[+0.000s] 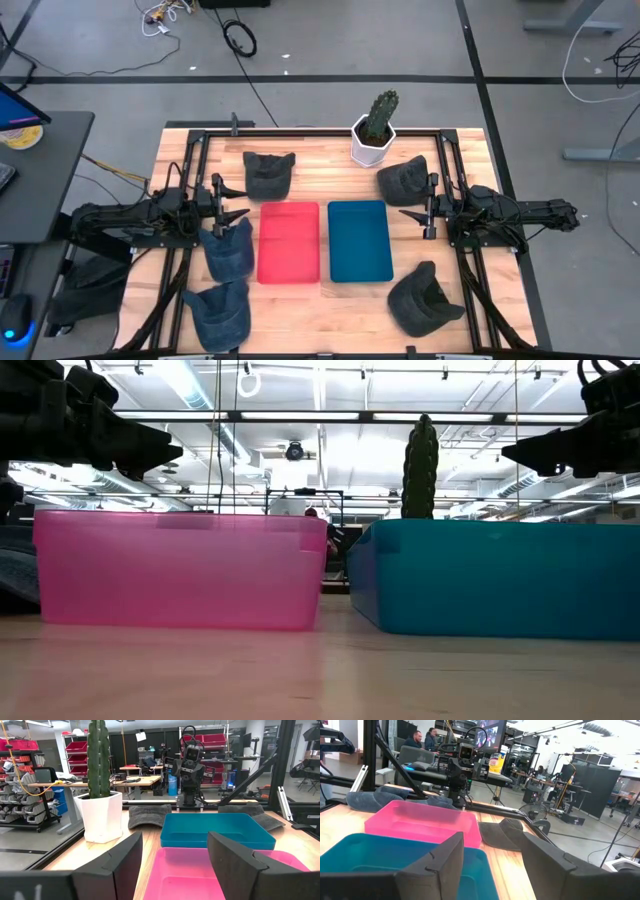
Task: Pick & Place hat
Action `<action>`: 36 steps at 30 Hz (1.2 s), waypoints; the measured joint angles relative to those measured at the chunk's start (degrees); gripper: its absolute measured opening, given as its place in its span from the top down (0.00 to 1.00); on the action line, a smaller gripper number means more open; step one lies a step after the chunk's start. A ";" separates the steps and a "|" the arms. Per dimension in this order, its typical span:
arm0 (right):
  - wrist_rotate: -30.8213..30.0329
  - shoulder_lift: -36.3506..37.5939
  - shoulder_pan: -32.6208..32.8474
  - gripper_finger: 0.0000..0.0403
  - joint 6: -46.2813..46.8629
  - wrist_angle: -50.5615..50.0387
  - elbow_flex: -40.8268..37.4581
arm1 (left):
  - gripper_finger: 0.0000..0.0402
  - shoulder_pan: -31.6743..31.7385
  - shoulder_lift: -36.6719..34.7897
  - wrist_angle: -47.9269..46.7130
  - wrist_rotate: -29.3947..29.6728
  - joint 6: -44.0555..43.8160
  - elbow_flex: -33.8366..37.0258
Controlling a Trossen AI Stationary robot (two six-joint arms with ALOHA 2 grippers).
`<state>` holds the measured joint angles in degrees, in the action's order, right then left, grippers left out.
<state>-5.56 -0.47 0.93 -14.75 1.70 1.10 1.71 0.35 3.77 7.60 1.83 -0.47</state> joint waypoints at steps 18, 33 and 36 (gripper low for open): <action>0.00 0.00 0.01 0.50 18.80 22.86 -0.02 | 0.43 0.00 0.01 0.02 -0.01 0.00 0.00; 0.00 -0.42 0.00 0.50 3.04 51.56 6.21 | 0.43 -0.01 0.00 0.02 0.01 0.00 0.00; 0.12 -1.03 0.00 0.50 2.66 48.78 10.52 | 0.43 0.01 -0.01 -0.02 0.01 0.00 0.00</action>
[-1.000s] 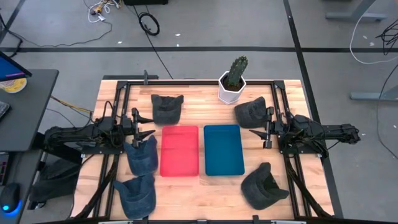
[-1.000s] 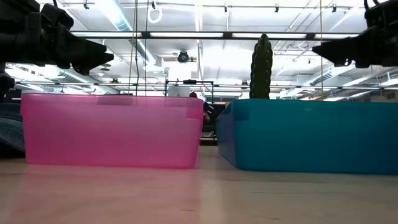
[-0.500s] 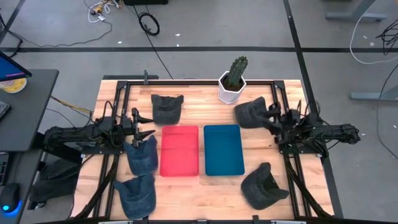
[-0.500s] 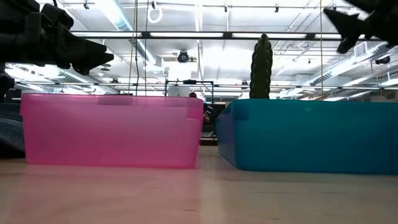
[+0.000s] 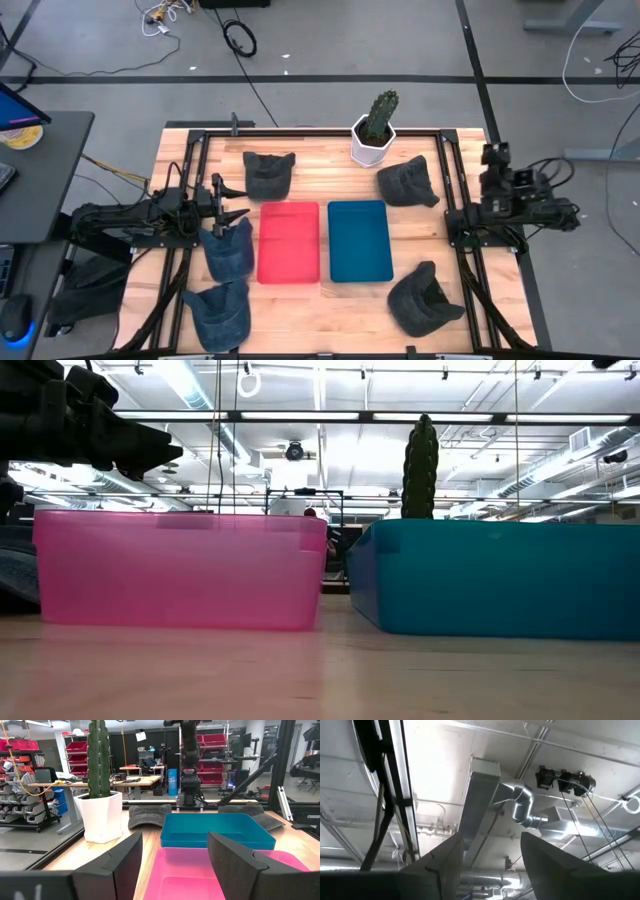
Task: Pick & Place hat
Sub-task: Put the top right gray cap into the bin
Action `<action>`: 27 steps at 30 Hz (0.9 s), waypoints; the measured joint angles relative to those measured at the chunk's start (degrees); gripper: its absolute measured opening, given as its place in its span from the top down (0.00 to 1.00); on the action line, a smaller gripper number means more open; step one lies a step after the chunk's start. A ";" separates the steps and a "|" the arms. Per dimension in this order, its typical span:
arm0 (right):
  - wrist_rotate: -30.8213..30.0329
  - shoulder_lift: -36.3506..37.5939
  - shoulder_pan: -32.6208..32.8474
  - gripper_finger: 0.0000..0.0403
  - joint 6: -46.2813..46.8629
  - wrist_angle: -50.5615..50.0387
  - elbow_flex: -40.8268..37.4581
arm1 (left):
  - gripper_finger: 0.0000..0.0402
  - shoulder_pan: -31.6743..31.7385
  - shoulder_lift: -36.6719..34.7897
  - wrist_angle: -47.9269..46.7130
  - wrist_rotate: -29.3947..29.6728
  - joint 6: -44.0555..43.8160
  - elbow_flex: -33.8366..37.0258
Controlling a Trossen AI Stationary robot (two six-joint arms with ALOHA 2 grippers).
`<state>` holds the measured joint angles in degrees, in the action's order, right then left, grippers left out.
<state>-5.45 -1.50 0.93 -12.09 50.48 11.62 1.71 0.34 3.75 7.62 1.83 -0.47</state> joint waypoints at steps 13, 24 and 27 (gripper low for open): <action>0.33 -1.93 0.00 0.50 0.20 -0.56 5.66 | 0.43 0.00 0.02 -0.02 0.00 0.00 0.00; -10.00 -2.61 0.02 0.50 -2.39 -19.46 20.18 | 0.43 -0.02 0.02 -0.02 0.00 0.00 0.02; -14.70 -4.49 0.02 0.50 -2.40 -27.96 26.62 | 0.43 -0.02 0.02 -0.03 -0.02 0.00 0.00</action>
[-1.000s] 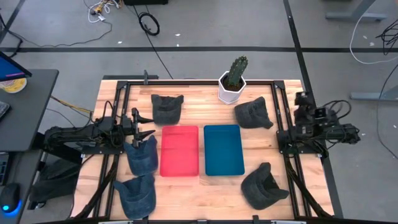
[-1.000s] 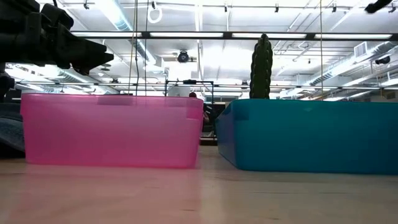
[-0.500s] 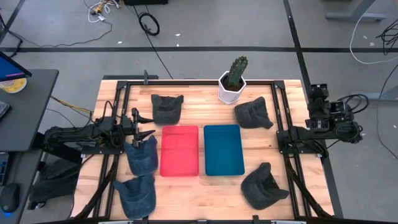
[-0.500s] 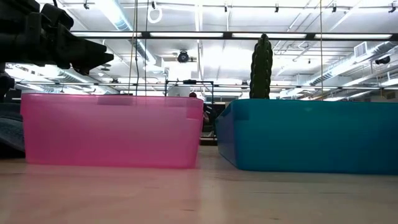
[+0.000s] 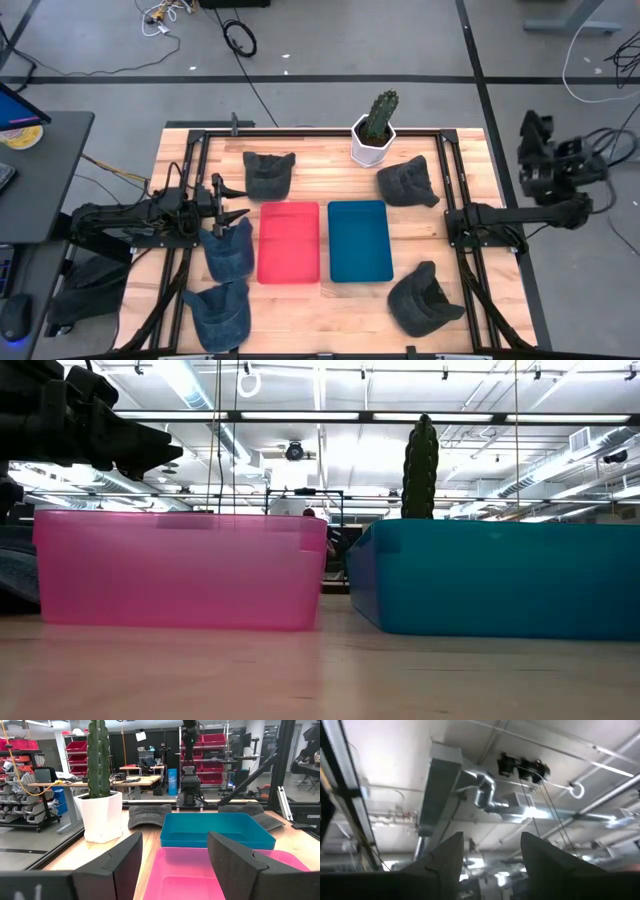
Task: Pick & Place hat
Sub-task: Put the top right gray cap into the bin
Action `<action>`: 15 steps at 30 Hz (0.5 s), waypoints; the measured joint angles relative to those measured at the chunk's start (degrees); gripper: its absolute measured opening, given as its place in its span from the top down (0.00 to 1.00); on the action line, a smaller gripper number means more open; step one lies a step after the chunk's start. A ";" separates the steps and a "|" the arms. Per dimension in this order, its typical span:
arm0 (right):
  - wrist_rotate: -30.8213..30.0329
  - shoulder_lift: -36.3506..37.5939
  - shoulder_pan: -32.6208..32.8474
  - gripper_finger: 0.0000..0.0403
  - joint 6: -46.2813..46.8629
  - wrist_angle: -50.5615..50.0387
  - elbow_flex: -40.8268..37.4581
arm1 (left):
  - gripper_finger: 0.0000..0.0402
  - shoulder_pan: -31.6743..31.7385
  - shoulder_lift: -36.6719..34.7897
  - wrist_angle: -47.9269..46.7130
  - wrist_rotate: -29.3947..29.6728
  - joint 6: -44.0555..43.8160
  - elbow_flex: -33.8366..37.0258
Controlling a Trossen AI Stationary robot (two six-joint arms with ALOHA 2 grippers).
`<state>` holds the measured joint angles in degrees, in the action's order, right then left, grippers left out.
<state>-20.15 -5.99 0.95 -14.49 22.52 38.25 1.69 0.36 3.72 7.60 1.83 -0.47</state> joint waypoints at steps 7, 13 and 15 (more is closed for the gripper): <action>-10.95 -8.33 0.00 0.50 -0.05 -11.08 13.92 | 0.43 0.02 -0.01 0.00 0.00 -0.01 0.01; -25.26 -18.45 0.00 0.50 -2.97 -23.27 27.65 | 0.43 0.01 -0.01 0.01 0.02 0.00 0.01; -31.31 -21.85 0.00 0.50 -2.27 -26.90 31.75 | 0.43 0.00 0.00 -0.01 0.00 0.00 0.00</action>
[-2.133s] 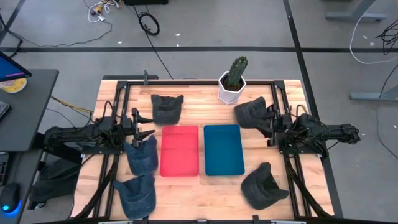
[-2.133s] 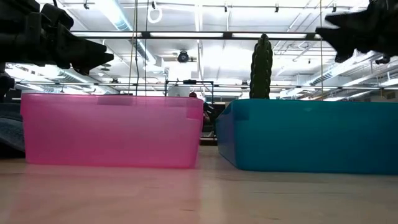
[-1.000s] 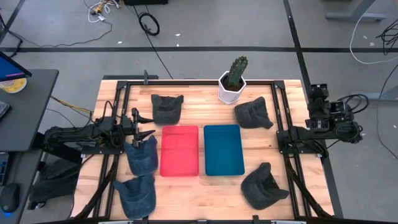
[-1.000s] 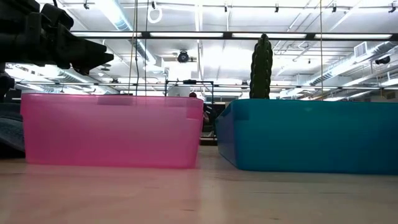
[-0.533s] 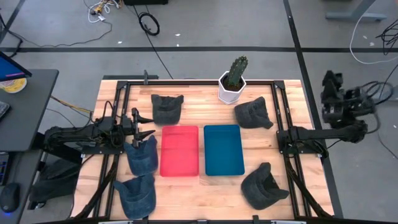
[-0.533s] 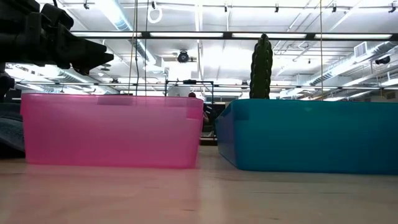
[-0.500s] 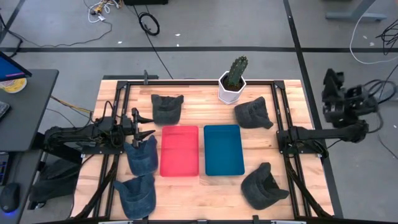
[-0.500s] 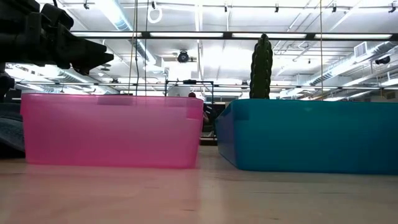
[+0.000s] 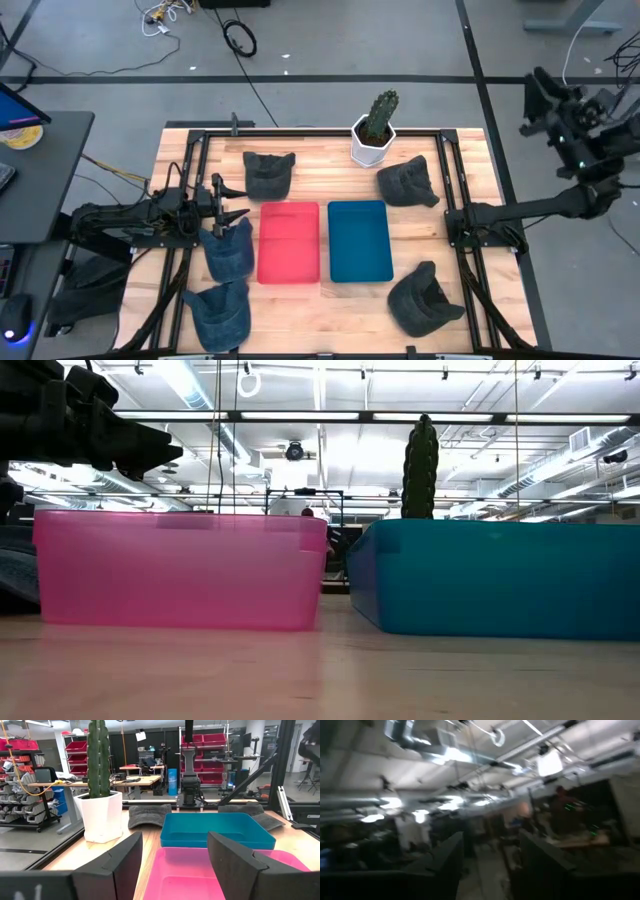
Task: Pick & Place hat
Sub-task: Put the top right gray cap into the bin
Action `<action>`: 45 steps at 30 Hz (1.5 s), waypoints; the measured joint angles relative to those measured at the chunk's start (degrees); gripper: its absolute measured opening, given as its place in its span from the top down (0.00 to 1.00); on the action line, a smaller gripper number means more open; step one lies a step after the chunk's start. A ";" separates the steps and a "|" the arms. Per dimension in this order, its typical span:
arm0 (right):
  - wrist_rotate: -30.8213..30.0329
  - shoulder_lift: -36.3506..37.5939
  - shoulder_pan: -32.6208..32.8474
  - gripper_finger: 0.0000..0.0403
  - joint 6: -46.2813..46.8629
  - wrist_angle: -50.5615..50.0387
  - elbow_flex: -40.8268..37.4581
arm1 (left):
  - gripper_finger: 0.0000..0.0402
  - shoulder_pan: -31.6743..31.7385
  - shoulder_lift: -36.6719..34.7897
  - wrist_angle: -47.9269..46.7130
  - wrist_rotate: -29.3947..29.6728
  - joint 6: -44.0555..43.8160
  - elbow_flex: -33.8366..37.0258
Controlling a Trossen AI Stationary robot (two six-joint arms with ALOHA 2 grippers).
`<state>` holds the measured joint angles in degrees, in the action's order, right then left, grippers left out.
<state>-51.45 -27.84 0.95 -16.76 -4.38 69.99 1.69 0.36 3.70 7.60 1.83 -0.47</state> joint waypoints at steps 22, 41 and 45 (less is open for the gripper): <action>-21.61 -18.92 9.02 0.50 10.75 -28.00 33.08 | 0.43 0.01 0.00 0.01 0.02 0.00 0.01; -33.14 -22.69 19.74 0.50 17.38 -45.68 42.41 | 0.43 0.00 0.00 -0.02 0.00 0.00 0.00; -38.13 -25.78 18.99 0.50 10.38 -42.10 42.40 | 0.43 0.00 0.00 -0.02 0.01 0.00 0.02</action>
<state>-89.58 -53.62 19.94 -6.38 -46.48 112.40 1.69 0.36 3.68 7.61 1.83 -0.45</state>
